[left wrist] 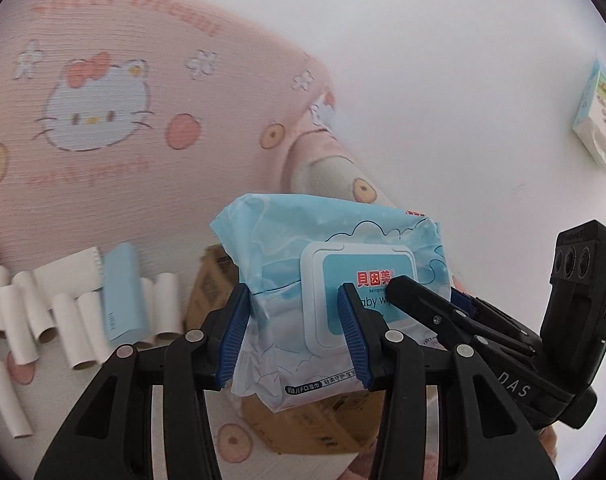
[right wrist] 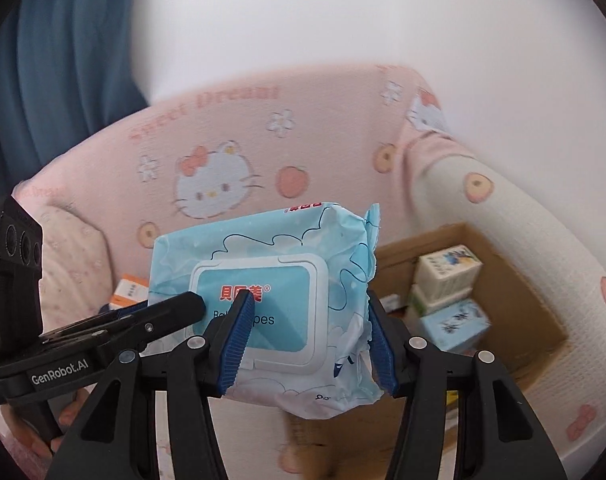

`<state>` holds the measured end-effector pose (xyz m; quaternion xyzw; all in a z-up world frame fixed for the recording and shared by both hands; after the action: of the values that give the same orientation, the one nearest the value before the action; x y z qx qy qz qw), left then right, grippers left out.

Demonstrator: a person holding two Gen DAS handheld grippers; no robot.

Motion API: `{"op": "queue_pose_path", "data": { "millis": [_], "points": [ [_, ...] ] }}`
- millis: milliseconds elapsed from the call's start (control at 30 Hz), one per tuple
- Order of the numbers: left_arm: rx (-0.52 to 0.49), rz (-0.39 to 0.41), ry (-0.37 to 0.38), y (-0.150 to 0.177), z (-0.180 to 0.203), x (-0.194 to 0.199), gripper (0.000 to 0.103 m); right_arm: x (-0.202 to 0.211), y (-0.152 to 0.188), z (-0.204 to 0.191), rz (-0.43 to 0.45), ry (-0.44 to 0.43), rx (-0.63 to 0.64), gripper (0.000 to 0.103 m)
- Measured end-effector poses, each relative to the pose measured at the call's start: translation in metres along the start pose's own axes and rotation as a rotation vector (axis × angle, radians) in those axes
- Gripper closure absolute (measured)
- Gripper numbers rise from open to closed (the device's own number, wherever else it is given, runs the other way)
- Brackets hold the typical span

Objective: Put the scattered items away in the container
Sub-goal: 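Carry the baby-wipes pack with the right gripper over the cardboard box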

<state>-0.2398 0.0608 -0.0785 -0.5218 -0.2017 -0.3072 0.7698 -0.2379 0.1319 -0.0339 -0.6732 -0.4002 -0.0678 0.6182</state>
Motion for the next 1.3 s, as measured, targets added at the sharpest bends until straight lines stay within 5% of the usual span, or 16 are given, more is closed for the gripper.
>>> {"op": "queue_pose_path", "data": {
  "millis": [367,600,1300],
  "points": [
    [-0.043,-0.155,0.034,0.005,0.088,-0.091,0.054,0.018,0.001,0.120,-0.129,0.090,-0.098,0.055],
    [-0.054,-0.290,0.016,0.021,0.118,-0.137,0.054,0.011,0.012,0.175,-0.301,0.148,-0.178,0.056],
    [-0.093,-0.552,-0.012,0.082,0.120,-0.189,0.054,-0.025,0.045,0.208,-0.688,0.280,-0.150,0.056]
  ]
}}
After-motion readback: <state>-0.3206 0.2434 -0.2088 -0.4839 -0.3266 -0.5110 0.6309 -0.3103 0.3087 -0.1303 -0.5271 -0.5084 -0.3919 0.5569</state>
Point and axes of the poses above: each gripper's, at about its wrist camera, not at the fingertips, and x roughly against the way its jaws point, z to its right, y to its underside, the point moved 8 cm from there along -x, roughly the way its jaws point, and after that the axes turned 12 degrees about -y, right-handed, at the moved point
